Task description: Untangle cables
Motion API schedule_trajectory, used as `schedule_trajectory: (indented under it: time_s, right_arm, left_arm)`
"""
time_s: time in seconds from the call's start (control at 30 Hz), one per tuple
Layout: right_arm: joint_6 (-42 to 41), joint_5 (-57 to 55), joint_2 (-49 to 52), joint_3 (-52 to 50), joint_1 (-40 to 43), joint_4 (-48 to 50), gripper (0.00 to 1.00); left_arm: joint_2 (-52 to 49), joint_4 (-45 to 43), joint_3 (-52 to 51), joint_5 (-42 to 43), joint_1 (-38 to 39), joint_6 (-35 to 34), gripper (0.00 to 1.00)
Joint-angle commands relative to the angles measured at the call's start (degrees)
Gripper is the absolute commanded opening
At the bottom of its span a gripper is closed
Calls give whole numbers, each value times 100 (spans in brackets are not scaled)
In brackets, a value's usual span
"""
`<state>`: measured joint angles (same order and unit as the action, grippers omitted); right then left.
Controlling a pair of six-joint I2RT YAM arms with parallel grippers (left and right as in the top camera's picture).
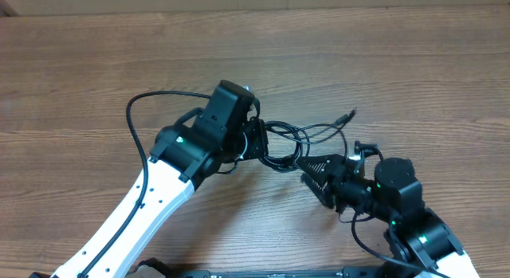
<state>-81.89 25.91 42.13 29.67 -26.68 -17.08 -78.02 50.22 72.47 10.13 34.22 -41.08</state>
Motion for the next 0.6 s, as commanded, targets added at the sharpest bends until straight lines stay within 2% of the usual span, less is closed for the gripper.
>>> schedule_trajectory:
  time_s: [0.0,0.03,0.07,0.13,0.2,0.3,0.4,0.57]
  right_arm:
    - [20,-787,223,68,7,61,13]
    - [22,-726,271,70,7,96,6]
    - [39,-599,291,70,7,136,4]
    - [315,-153,291,72,7,332,4]
    - [960,525,264,83,7,772,4]
    - [1722,1403,199,85,7,1364,4]
    - [2175,2041,153,85,26,1733,4]
    - [2269,2323,155,83,127,2155,4]
  left_arm:
    - [42,98,42,-181,107,656,4]
    - [42,118,42,-197,107,822,4]
    - [42,120,42,-310,103,946,4]
    - [42,142,42,-920,103,1001,4]
    - [39,188,42,-1858,103,975,4]
    - [39,201,42,-2673,101,979,4]
    - [39,205,37,-2900,103,988,4]
    - [33,229,22,-2855,107,988,4]
